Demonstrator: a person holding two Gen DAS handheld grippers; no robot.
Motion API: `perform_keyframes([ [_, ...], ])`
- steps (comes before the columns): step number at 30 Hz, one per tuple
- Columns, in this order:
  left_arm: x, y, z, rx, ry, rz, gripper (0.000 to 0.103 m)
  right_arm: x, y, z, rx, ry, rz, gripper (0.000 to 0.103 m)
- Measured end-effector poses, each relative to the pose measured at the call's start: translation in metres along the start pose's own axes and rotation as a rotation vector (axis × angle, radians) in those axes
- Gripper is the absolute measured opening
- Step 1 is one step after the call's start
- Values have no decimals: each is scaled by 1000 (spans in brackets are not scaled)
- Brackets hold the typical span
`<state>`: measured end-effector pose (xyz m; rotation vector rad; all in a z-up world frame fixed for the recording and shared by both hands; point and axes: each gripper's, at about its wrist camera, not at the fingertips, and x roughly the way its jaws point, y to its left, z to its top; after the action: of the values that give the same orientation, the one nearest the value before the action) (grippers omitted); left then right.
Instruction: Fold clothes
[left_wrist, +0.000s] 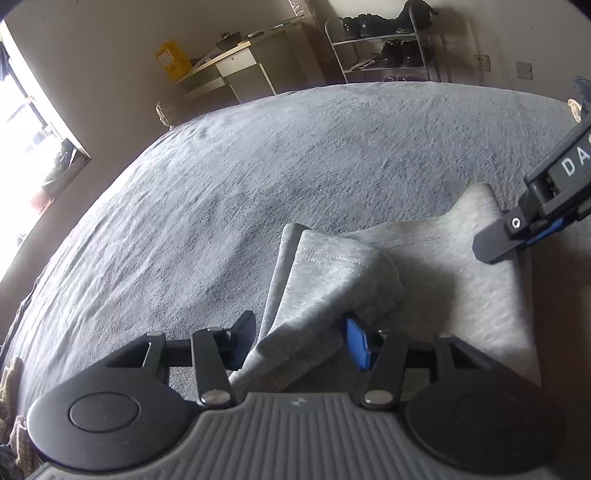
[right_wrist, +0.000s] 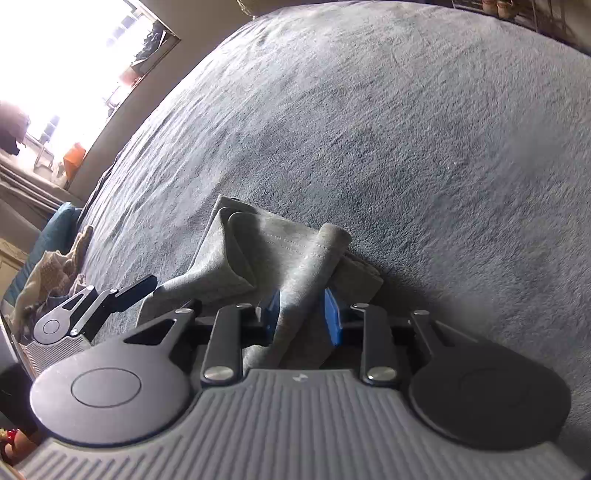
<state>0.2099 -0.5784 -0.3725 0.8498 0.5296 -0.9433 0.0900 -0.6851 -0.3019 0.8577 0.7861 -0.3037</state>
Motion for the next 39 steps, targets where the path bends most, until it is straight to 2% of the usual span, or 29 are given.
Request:
perform_keyframes([
  [2,7,3,4,-28,10,-12,42,11,-2,0,38,9,2,25],
  [4,12,10,6,-82,16,-30,23,21,-7,1,82,8,12,16],
  [6,13,23,9,-179,18,-67,14,27,-11,1,121,2,36,9],
  [7,13,33,9,-255,22,-100,14,28,-12,2,135,-1,47,5],
  [11,30,84,2,-626,64,-222,16,22,-15,0,178,-19,86,3],
  [13,36,104,-4,-751,82,-232,35,19,-19,-2,200,-20,91,3],
  [16,24,117,-10,-762,52,-208,58,17,-28,-2,249,-17,111,6],
  [20,-11,114,-28,-750,13,-184,66,6,-37,0,334,-26,187,7],
  [23,-38,111,-42,-743,-17,-172,69,8,-36,-1,308,-4,202,8],
  [25,-57,95,-48,-717,-39,-229,69,13,-34,-1,296,19,200,8],
  [30,-74,27,-35,-498,-22,-431,69,24,-20,2,263,50,213,8],
  [33,-66,-5,-26,-470,8,-437,68,30,-7,5,218,64,208,5],
  [35,-60,-17,-22,-469,25,-412,60,31,0,7,193,64,212,3],
  [36,-56,-17,-20,-485,31,-398,48,30,2,8,193,62,221,3],
  [37,-53,-16,-19,-505,37,-386,26,29,5,9,194,60,230,3],
  [39,-50,-3,-20,-574,45,-383,5,27,7,11,206,53,250,2],
])
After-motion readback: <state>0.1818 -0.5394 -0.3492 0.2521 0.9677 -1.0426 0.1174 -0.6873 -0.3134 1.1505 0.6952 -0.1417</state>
